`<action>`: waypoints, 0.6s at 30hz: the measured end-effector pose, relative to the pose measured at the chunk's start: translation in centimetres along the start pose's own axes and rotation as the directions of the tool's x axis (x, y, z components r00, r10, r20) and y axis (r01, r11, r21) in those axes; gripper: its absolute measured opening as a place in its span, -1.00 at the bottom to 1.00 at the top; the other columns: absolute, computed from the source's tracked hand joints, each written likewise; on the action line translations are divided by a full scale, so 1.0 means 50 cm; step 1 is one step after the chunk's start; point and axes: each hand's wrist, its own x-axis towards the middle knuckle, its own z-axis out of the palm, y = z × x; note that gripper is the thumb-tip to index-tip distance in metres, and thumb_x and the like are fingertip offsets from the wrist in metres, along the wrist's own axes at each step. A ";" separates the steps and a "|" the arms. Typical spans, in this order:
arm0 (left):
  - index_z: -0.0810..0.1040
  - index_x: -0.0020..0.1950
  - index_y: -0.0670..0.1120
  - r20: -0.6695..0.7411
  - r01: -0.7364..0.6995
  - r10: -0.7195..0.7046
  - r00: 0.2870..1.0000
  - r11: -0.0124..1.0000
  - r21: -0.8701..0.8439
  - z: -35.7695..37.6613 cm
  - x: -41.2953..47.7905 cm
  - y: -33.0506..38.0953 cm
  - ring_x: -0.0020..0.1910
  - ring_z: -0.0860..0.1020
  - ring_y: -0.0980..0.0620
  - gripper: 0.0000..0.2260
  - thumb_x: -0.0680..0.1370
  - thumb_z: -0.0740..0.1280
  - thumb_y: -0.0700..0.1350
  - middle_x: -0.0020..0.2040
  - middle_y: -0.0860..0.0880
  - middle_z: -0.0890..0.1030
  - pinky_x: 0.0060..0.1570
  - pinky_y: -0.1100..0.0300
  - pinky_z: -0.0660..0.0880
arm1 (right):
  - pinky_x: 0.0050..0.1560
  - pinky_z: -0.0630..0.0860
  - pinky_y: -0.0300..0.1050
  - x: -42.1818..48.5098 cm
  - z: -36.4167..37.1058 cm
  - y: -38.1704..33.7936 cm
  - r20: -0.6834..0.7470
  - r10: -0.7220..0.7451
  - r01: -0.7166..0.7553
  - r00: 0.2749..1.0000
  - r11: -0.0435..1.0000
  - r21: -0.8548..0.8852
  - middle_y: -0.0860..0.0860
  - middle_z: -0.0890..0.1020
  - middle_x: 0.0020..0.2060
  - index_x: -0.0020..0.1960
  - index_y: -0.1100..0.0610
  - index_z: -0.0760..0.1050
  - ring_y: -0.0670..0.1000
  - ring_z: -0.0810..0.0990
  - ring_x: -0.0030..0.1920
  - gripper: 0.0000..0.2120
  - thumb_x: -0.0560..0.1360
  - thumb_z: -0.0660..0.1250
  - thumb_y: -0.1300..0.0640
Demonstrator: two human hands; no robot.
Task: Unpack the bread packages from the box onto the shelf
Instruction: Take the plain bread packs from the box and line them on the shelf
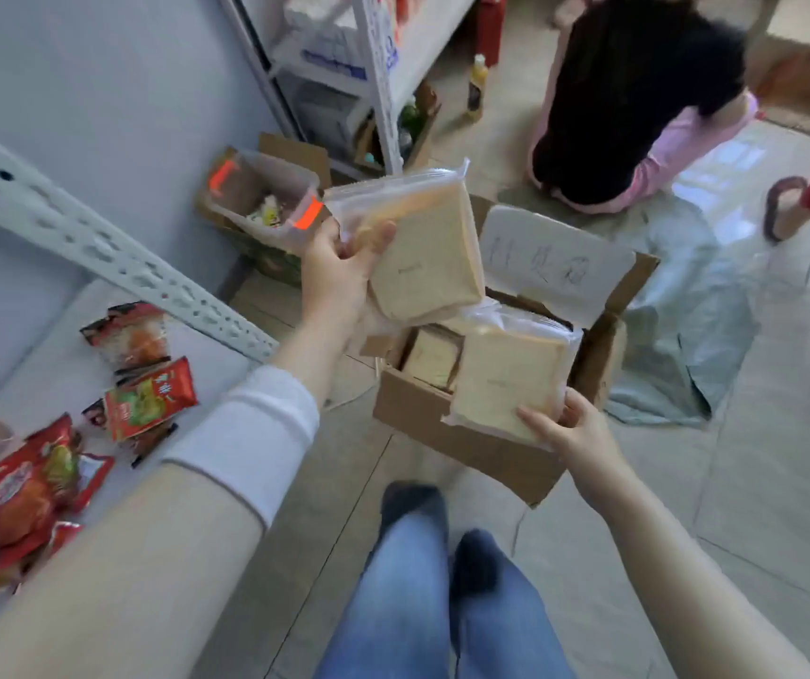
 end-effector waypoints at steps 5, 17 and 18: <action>0.54 -0.05 0.02 -0.223 -0.156 0.168 0.960 0.985 0.070 -0.333 -0.111 0.184 -0.26 0.53 0.19 -0.67 0.30 0.44 0.18 -0.18 0.08 0.60 -0.24 0.27 0.48 | 0.03 0.58 0.06 -0.150 0.163 -0.202 0.200 -0.206 0.222 0.958 0.973 -0.060 0.04 0.66 0.00 0.04 -0.01 0.52 0.06 0.64 0.01 -0.75 0.38 0.44 0.07; 0.49 -0.10 -0.06 -0.705 -0.104 0.231 0.671 0.970 0.218 -1.119 -0.359 0.201 -0.37 0.45 0.29 -0.86 0.46 0.41 -0.06 -0.32 0.14 0.46 -0.37 0.50 0.32 | -0.02 0.59 0.02 -0.440 0.822 -0.420 0.593 -0.421 0.584 0.686 0.805 -0.104 0.14 0.66 -0.07 0.08 0.25 0.49 0.11 0.64 -0.07 -0.72 0.43 0.39 0.15; 0.50 -0.10 -0.06 -0.733 -0.085 0.207 0.648 0.976 0.202 -1.162 -0.365 0.187 -0.31 0.46 0.21 -0.85 0.45 0.42 -0.04 -0.30 0.13 0.48 -0.32 0.43 0.36 | -0.03 0.57 0.01 -0.452 0.874 -0.431 0.622 -0.412 0.599 0.665 0.793 -0.115 0.13 0.65 -0.06 0.09 0.27 0.49 0.08 0.63 -0.09 -0.71 0.43 0.39 0.15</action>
